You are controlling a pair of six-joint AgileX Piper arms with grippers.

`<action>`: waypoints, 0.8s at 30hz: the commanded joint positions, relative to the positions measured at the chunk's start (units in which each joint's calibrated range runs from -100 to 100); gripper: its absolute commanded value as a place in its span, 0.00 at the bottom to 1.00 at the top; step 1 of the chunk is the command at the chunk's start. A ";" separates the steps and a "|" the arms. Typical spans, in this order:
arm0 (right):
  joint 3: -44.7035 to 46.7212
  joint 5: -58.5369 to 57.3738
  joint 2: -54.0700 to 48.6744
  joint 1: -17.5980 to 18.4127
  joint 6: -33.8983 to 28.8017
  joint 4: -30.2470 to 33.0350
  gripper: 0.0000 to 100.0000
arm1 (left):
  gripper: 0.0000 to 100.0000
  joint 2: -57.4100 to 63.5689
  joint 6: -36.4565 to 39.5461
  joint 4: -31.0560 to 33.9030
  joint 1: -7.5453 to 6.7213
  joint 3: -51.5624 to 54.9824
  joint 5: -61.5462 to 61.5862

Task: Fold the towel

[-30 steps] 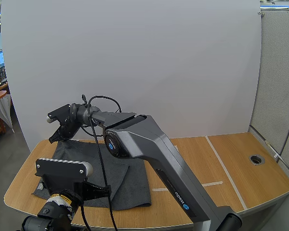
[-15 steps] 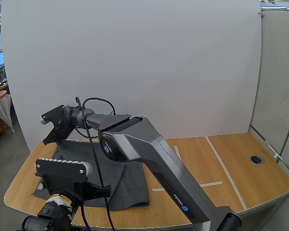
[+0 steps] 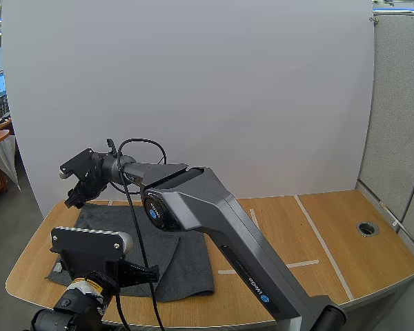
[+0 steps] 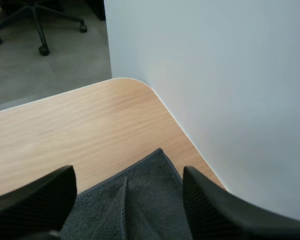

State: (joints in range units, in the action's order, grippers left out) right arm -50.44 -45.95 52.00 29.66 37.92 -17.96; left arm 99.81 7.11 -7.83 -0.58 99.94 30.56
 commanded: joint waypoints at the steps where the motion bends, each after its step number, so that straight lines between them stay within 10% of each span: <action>1: -0.51 -1.32 -1.30 -0.17 0.11 0.85 1.00 | 0.00 0.19 0.13 -0.96 -0.17 0.06 -1.18; 16: -0.51 -22.27 -10.84 -2.79 -2.55 1.04 1.00 | 0.00 0.19 0.13 -0.96 -0.17 0.06 -1.18; 24: -0.51 -34.73 -17.98 -6.46 -8.19 1.04 0.00 | 0.00 0.19 0.13 -0.96 -0.17 0.06 -1.18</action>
State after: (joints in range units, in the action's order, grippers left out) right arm -50.44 -74.63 38.14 25.01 33.11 -17.18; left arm 99.81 7.11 -7.83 -0.58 99.94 30.56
